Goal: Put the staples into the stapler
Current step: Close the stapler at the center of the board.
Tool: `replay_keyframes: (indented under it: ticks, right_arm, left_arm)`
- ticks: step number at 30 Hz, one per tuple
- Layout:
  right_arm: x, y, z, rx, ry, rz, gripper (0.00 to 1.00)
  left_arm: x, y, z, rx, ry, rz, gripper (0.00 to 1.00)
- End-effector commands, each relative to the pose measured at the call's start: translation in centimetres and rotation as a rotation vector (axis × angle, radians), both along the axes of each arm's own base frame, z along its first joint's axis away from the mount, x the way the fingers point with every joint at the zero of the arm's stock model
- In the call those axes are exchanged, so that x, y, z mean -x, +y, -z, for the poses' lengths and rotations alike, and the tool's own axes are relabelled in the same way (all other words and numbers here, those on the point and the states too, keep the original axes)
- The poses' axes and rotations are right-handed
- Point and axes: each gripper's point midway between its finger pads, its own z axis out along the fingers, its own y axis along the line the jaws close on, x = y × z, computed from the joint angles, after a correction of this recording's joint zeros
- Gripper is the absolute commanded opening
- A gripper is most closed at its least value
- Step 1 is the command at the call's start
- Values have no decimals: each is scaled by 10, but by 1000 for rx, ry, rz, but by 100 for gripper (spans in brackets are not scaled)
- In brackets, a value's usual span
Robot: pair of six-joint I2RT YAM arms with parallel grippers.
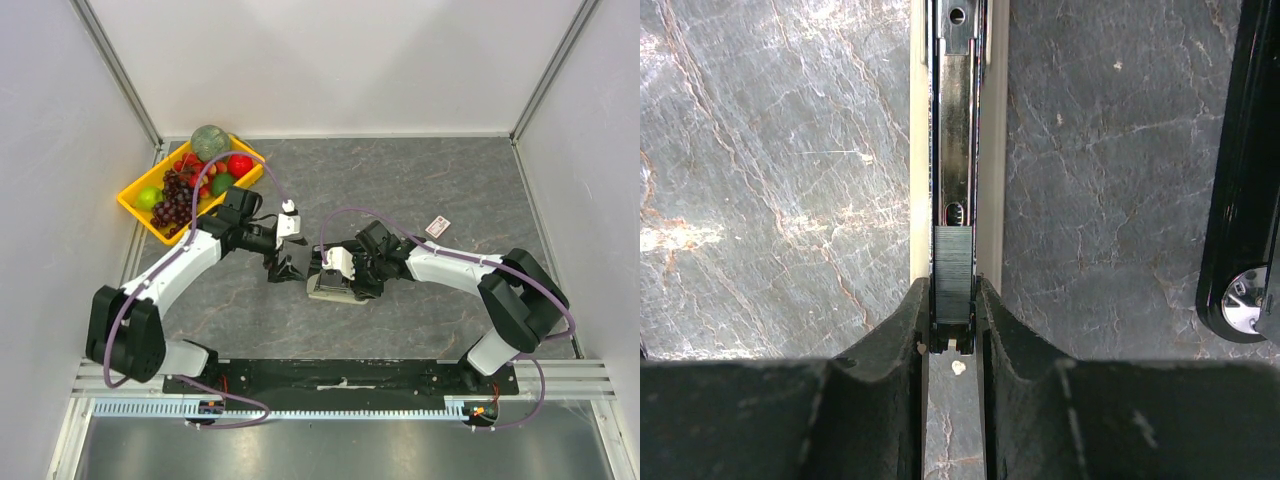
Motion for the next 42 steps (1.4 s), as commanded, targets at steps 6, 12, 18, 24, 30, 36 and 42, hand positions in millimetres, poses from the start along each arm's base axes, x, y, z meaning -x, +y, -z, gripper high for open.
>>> replay_keyframes:
  ticks: [6, 12, 18, 24, 30, 36, 42]
  right_arm:
    - [-4, -7, 10, 52, -23, 1, 0]
    - [-4, -7, 10, 54, -25, 2, 0]
    - [-5, -6, 9, 46, -24, 4, 0]
    - [-5, -5, 6, 41, -30, 5, 0]
    - [-6, -5, 4, 36, -35, 6, 0]
    - [-6, -4, 0, 25, -44, 4, 9]
    - [5, 0, -16, -22, -23, -69, 37]
  left_arm:
    - [26, -21, 6, 174, 167, 180, 99]
    - [27, -26, 15, 184, 232, 194, 88]
    - [23, -30, 18, 172, 285, 182, 70]
    - [26, -36, 22, 138, 292, 192, 62]
    - [24, -40, 26, 102, 301, 181, 12]
    - [23, -39, 24, 83, 265, 171, 8]
    - [31, -36, 32, 21, 187, 155, 6]
